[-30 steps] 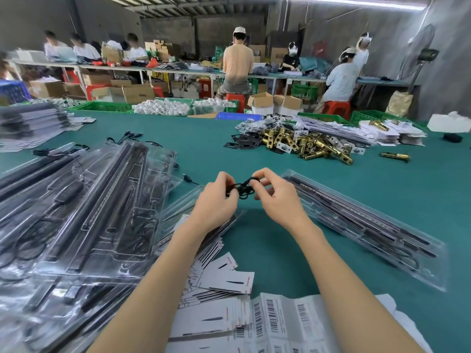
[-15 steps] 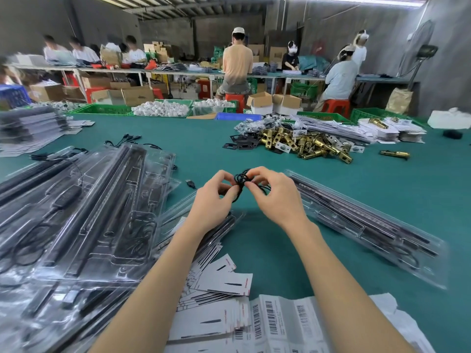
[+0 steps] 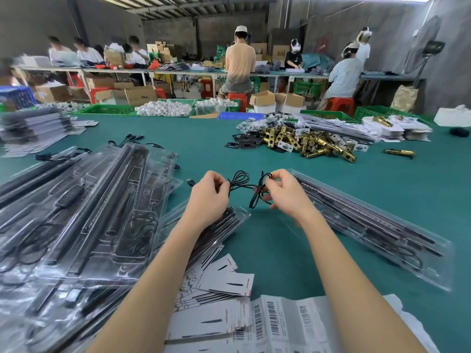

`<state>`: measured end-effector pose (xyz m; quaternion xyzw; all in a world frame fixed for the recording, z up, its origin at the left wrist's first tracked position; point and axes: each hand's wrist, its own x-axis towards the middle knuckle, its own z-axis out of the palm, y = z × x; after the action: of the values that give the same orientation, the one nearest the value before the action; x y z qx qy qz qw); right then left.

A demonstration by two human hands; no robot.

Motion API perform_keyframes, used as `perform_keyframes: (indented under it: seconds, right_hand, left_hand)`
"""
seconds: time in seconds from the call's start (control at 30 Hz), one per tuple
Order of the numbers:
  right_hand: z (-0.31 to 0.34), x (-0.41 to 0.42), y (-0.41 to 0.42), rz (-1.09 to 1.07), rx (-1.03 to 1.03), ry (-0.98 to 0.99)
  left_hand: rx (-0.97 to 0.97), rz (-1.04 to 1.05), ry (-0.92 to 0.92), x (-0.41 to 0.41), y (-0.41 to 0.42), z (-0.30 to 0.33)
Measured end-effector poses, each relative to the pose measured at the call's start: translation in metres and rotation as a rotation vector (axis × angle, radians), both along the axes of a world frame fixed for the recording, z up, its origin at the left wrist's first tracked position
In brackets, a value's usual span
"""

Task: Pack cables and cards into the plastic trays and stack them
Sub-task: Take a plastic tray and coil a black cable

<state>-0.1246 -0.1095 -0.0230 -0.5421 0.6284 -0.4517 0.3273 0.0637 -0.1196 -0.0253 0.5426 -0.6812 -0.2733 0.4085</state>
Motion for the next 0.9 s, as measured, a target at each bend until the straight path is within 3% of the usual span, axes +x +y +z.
perform_keyframes:
  seconds: [0.07,0.2,0.3,0.5,0.67,0.8,0.9]
  right_hand:
    - [-0.005,-0.001,-0.002,-0.048,-0.064,0.111]
    - [-0.006,0.001,-0.006,-0.114,-0.035,-0.13]
    - [-0.003,-0.001,-0.009,-0.126,-0.056,-0.134]
    - [0.002,-0.006,-0.011,-0.07,-0.045,-0.05]
    - [0.006,-0.005,-0.011,-0.076,-0.03,-0.121]
    - [0.009,-0.006,-0.01,-0.036,-0.002,-0.085]
    - [0.008,-0.014,-0.006,-0.024,0.023,-0.017]
  left_hand:
    - [0.064,-0.063,-0.045,0.006,0.0,0.005]
    - [0.189,-0.268,-0.064,0.026,-0.001,0.017]
    - [0.183,-0.445,-0.212,0.029,0.005,0.022]
    - [0.007,-0.404,-0.602,0.002,0.02,0.019]
    - [-0.053,-0.395,-0.847,0.0,0.026,0.027]
    - [0.011,-0.414,-0.865,-0.003,0.027,0.033]
    - [0.174,-0.529,-0.698,0.016,0.022,0.04]
